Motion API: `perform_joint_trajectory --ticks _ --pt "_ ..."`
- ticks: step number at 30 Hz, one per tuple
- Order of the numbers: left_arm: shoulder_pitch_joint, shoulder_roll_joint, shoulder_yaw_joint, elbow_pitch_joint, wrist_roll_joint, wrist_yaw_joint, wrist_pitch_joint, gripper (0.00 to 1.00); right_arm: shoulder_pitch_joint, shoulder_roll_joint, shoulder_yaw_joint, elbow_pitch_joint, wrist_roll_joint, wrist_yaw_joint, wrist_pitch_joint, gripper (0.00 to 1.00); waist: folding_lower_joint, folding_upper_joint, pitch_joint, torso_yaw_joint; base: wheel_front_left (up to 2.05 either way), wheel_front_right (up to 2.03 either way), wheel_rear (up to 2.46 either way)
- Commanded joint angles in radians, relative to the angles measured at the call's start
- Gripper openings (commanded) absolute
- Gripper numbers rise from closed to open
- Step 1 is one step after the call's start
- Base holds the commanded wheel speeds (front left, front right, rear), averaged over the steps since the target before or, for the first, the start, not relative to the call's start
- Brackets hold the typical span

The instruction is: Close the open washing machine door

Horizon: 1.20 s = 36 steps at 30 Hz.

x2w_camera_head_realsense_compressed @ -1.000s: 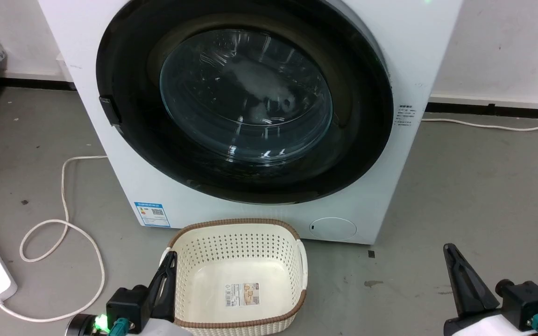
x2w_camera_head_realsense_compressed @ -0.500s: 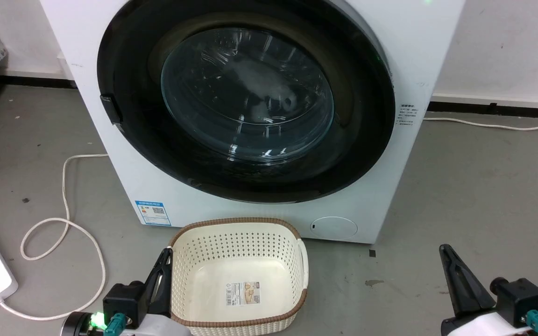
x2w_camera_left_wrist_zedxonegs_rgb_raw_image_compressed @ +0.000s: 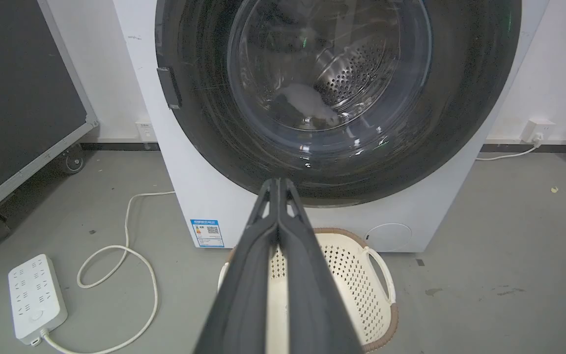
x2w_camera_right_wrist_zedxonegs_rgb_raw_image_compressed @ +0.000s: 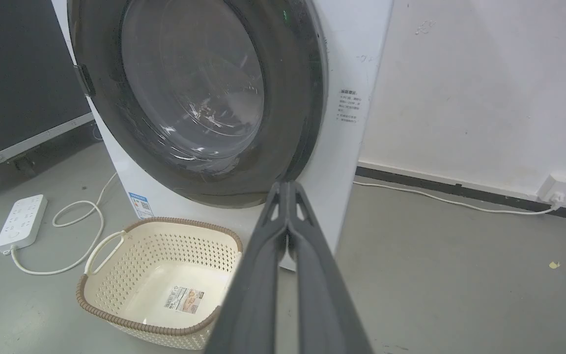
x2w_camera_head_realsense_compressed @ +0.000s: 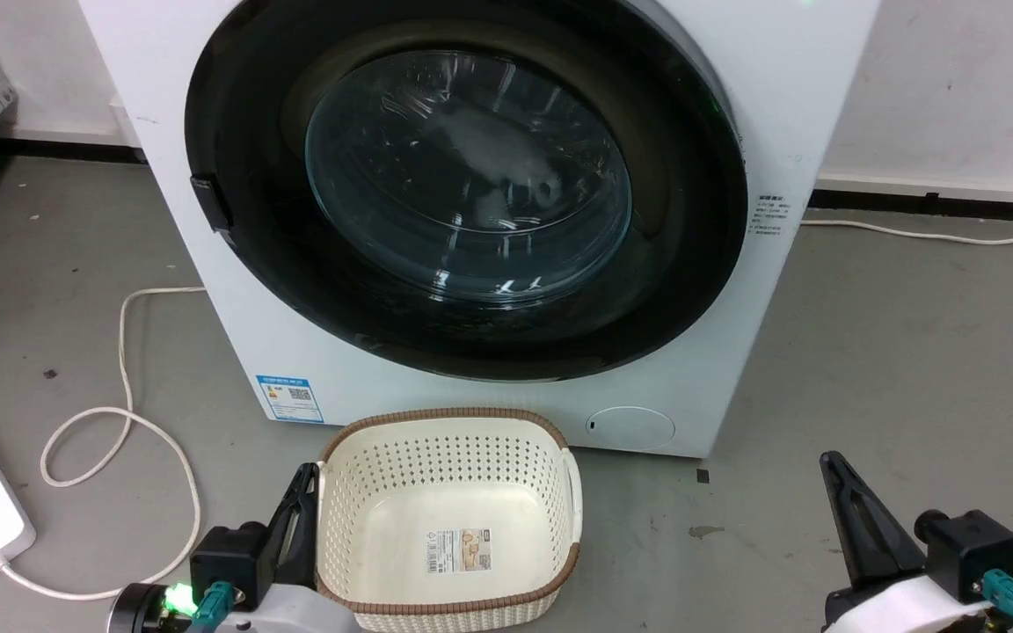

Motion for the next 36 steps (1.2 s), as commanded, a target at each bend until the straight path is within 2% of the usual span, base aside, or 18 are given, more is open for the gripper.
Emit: perform_joint_trajectory --ticks 1,36 --pt "-0.015 -0.001 0.005 -0.006 0.008 0.003 0.004 0.0 -0.014 0.005 0.002 -0.006 -0.007 0.0 0.005 0.0 0.0 0.0 0.0 0.0 0.0 0.0 0.0" --pt "-0.031 -0.006 0.037 -0.044 0.036 0.016 0.076 0.0 -0.042 0.008 0.022 -0.013 -0.027 -0.001 0.077 0.0 0.0 0.0 0.009 0.009 0.0 0.0 0.0"
